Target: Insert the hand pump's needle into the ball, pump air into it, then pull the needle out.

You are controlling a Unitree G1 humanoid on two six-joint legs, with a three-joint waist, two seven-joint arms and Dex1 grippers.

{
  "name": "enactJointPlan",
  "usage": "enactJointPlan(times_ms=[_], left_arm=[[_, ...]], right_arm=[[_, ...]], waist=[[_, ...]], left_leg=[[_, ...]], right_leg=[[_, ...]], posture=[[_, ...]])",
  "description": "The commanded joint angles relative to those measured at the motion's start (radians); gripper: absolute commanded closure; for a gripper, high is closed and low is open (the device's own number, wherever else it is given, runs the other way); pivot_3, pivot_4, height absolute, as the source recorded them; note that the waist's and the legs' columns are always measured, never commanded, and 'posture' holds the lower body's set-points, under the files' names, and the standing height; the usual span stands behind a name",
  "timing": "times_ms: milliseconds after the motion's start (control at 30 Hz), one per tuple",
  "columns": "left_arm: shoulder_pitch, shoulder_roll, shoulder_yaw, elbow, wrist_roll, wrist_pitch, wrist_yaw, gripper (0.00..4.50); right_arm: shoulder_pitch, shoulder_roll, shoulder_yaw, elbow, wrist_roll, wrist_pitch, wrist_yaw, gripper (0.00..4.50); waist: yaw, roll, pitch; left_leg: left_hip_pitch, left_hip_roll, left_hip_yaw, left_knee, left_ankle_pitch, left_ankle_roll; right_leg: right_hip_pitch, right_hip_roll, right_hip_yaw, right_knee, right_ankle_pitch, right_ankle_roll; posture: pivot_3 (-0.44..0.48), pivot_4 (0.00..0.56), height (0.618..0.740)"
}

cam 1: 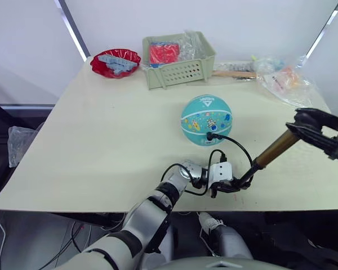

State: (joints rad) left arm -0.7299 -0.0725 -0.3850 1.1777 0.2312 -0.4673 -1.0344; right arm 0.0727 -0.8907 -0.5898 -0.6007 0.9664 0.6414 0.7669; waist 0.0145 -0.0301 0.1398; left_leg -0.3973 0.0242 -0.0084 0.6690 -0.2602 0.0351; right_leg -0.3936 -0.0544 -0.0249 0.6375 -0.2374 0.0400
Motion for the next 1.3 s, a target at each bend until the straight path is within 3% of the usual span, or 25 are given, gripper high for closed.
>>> enactJointPlan(times_ms=[33,267,533,967,1300], left_arm=[[0.042,0.016,-0.039,0.072,0.055,0.042,-0.005,3.45],[0.040,0.018,-0.037,0.072,0.054,0.042,-0.003,3.45],[0.041,0.021,-0.038,0.074,0.054,0.041,-0.006,3.45],[0.042,0.022,-0.040,0.074,0.055,0.038,-0.007,3.45],[0.044,0.019,-0.041,0.072,0.058,0.037,-0.012,3.45]], right_arm=[[0.054,0.045,0.113,-0.003,-0.067,-0.024,0.020,2.80],[0.158,0.121,0.278,0.072,-0.279,-0.176,0.065,2.80],[0.188,0.157,0.329,0.108,-0.353,-0.267,0.079,2.82],[0.100,0.107,0.110,0.054,-0.173,-0.166,0.049,2.82],[-0.049,-0.020,-0.124,0.042,0.082,-0.009,-0.020,2.82]], waist=[[0.000,-0.001,-0.001],[0.000,-0.007,-0.007],[0.001,-0.008,-0.009],[0.003,-0.001,-0.003],[0.004,0.004,0.005]], left_leg=[[0.000,0.000,0.000,0.000,0.000,0.000],[0.000,0.000,-0.001,-0.001,0.000,0.000],[0.000,0.000,-0.001,0.000,0.000,0.000],[-0.002,-0.002,-0.001,0.000,0.000,0.000],[-0.003,-0.002,0.000,0.000,0.000,0.000]], right_leg=[[0.000,0.000,0.000,0.000,0.000,0.000],[0.000,0.000,-0.001,0.000,0.000,0.000],[0.000,0.000,-0.001,0.000,0.000,0.000],[0.000,-0.002,-0.001,0.000,0.000,-0.001],[-0.001,-0.002,-0.001,0.000,0.001,-0.001]], posture=[[0.000,0.150,0.738],[0.000,0.150,0.738],[0.000,0.150,0.738],[0.000,0.150,0.738],[0.000,0.150,0.738]])
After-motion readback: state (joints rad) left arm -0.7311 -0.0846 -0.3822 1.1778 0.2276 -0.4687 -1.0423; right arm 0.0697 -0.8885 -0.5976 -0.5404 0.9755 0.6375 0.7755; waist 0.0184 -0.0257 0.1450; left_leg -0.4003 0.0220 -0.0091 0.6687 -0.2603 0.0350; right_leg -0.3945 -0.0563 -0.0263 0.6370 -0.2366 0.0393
